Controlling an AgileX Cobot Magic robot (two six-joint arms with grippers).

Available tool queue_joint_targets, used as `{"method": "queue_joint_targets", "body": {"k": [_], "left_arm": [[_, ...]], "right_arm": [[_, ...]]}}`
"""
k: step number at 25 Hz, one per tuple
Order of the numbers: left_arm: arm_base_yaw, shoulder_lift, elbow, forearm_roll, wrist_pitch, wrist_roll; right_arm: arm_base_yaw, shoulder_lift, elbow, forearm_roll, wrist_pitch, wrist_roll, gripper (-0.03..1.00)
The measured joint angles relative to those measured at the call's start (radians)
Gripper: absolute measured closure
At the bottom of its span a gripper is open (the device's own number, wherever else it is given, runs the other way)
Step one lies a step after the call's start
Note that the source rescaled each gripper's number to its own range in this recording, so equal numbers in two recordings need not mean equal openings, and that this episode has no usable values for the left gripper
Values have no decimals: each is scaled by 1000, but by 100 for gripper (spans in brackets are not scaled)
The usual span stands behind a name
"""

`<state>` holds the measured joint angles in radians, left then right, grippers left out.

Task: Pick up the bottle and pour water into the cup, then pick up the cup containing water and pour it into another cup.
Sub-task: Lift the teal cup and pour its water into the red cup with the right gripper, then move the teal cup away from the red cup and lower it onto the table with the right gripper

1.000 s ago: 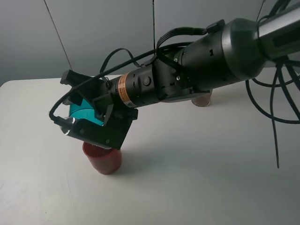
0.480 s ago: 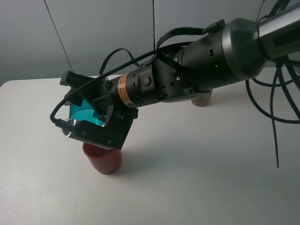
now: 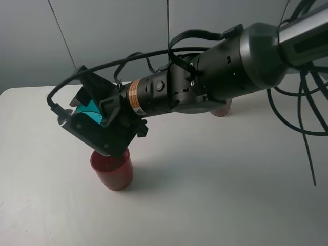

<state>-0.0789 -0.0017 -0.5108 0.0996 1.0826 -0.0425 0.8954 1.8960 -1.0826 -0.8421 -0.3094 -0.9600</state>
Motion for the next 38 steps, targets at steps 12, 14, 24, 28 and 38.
{"method": "queue_joint_targets", "body": {"k": [12, 14, 24, 28, 38], "left_arm": [[0, 0, 0, 0, 0, 0], [0, 0, 0, 0, 0, 0], [0, 0, 0, 0, 0, 0], [0, 0, 0, 0, 0, 0], [0, 0, 0, 0, 0, 0]], "right_arm": [[-260, -30, 32, -5, -282, 1310, 89], [-299, -30, 87, 37, -325, 1357, 89], [-420, -30, 417, 151, -392, 1076, 89], [-451, -24, 452, 159, -432, 1004, 89], [-502, 108, 455, 178, -456, 994, 89]]}}
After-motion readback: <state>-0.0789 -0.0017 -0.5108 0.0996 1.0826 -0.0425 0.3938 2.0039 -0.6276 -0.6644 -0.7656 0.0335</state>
